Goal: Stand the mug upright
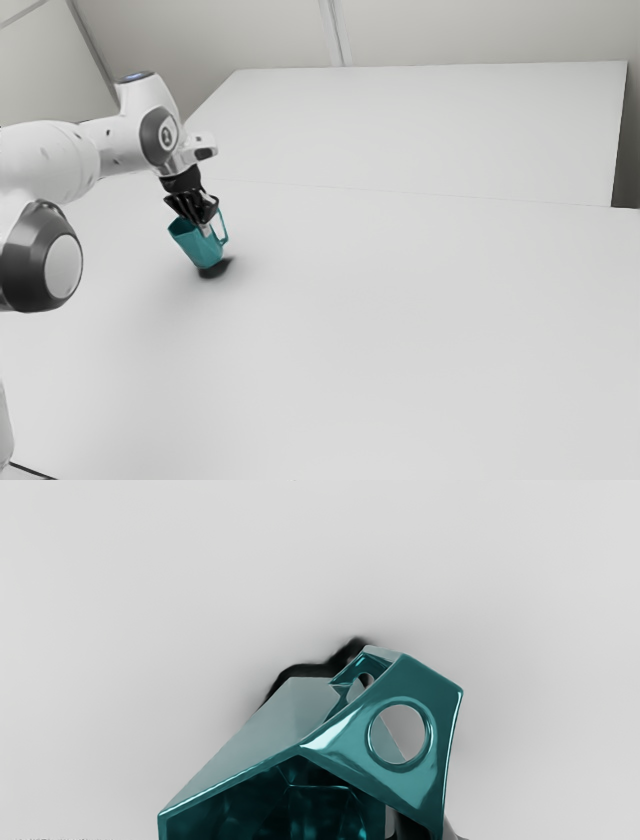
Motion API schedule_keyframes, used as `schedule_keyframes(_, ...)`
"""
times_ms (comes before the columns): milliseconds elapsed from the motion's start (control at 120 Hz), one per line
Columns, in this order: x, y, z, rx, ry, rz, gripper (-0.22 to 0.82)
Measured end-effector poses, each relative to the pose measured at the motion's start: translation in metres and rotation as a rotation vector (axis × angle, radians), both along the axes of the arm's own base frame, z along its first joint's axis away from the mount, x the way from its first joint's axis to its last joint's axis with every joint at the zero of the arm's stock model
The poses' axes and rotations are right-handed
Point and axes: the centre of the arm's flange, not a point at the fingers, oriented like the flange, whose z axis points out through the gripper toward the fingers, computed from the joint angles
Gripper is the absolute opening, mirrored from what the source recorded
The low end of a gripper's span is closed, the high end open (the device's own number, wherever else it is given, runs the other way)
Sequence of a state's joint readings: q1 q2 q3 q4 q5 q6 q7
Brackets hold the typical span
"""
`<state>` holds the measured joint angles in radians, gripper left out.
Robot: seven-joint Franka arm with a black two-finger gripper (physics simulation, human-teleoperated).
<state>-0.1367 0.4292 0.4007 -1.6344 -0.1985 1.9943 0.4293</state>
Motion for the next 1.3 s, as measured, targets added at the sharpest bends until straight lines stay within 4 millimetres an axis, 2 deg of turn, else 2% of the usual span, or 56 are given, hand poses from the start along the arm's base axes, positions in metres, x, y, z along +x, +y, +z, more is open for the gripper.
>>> schedule_keyframes(283,0.008,-0.003,-0.013,0.066,-0.018,0.092,-0.18)
schedule_keyframes(492,0.012,-0.006,-0.016,0.080,-0.039,0.145,-0.16)
schedule_keyframes(533,0.013,-0.007,-0.016,0.081,-0.042,0.153,-0.12)
schedule_keyframes(700,0.014,-0.007,-0.017,0.081,-0.048,0.184,0.23)
schedule_keyframes(825,0.015,-0.014,-0.009,0.078,-0.063,0.195,0.39)
schedule_keyframes(900,0.015,-0.019,0.004,0.072,-0.084,0.198,0.44)
schedule_keyframes(1033,0.008,-0.033,0.055,0.044,-0.151,0.197,0.51)
schedule_keyframes(1125,-0.007,-0.034,0.101,0.011,-0.183,0.204,0.53)
schedule_keyframes(1225,-0.023,-0.036,0.135,-0.003,-0.190,0.192,0.55)
schedule_keyframes(1300,-0.040,-0.041,0.169,-0.006,-0.200,0.174,0.56)
